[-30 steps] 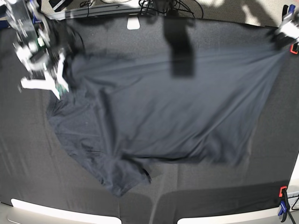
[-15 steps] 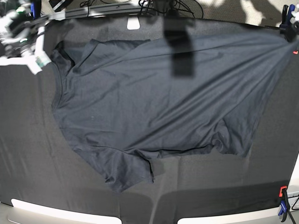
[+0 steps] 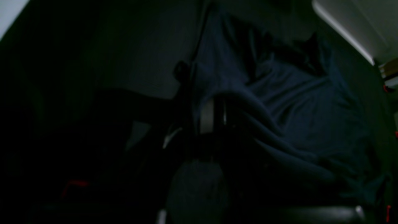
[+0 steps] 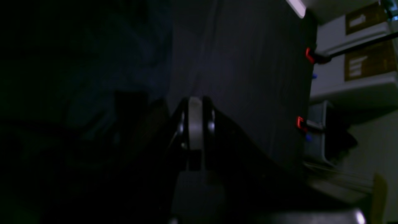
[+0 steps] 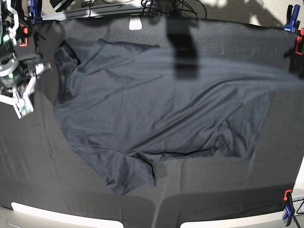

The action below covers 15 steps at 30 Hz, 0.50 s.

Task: Layout the t-shirt on the table in an organized manner, then fold the t-shirt properly
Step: 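Release the shirt and raise the right gripper away from the collar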

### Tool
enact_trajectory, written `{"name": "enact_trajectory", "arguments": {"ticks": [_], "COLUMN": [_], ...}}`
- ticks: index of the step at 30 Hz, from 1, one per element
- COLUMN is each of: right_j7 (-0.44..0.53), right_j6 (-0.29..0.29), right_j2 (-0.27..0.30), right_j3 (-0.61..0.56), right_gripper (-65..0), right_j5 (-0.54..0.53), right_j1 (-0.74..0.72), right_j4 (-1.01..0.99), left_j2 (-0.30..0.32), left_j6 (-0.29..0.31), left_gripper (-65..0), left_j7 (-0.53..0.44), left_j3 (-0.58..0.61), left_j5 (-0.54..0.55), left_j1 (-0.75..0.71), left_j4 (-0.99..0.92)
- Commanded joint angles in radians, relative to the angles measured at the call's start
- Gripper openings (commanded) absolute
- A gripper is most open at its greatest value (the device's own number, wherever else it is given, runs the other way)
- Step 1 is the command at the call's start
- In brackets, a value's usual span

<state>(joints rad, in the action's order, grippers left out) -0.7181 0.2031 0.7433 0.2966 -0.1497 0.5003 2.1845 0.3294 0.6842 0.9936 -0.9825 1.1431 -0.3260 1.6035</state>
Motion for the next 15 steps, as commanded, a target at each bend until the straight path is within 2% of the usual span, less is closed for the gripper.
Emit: {"name": "enact_trajectory", "arguments": {"ticks": [1, 4, 7, 11, 13, 15], "right_j7": [0.03, 0.055, 0.081, 0.133, 0.147, 0.149], "right_j6": [-0.012, -0.012, -0.012, -0.009, -0.008, -0.007], "right_j2": [0.012, -0.004, -0.011, -0.015, -0.015, -0.015], "right_j3": [0.011, 0.011, 0.011, 0.011, 0.011, 0.011], "right_gripper": [-65.0, -65.0, -65.0, -65.0, -65.0, -65.0], "right_j5": [0.014, 0.014, 0.007, 0.007, 0.007, 0.007], "right_j1": [-0.022, -0.072, -0.133, -0.222, -0.264, -0.297], "right_j4": [0.006, -0.034, -0.113, -0.221, -0.264, -0.293], "left_j2": [0.02, 0.02, 0.02, 0.02, 0.02, 0.019], "left_j6": [-0.005, -0.028, -0.082, -0.165, -0.209, -0.24], "left_gripper": [-65.0, -65.0, -65.0, -65.0, -65.0, -65.0], "left_j7": [-0.031, -0.085, -0.226, -0.365, -0.408, -0.409], "left_j3": [0.006, 0.063, 0.144, 0.242, 0.277, 0.295], "left_j5": [0.003, -0.071, -0.166, -0.327, -0.38, -0.415], "left_j1": [0.018, 0.049, 0.049, 0.049, 0.053, 0.066], "left_j4": [0.014, 0.014, 0.014, 0.014, 0.014, 0.014]}}
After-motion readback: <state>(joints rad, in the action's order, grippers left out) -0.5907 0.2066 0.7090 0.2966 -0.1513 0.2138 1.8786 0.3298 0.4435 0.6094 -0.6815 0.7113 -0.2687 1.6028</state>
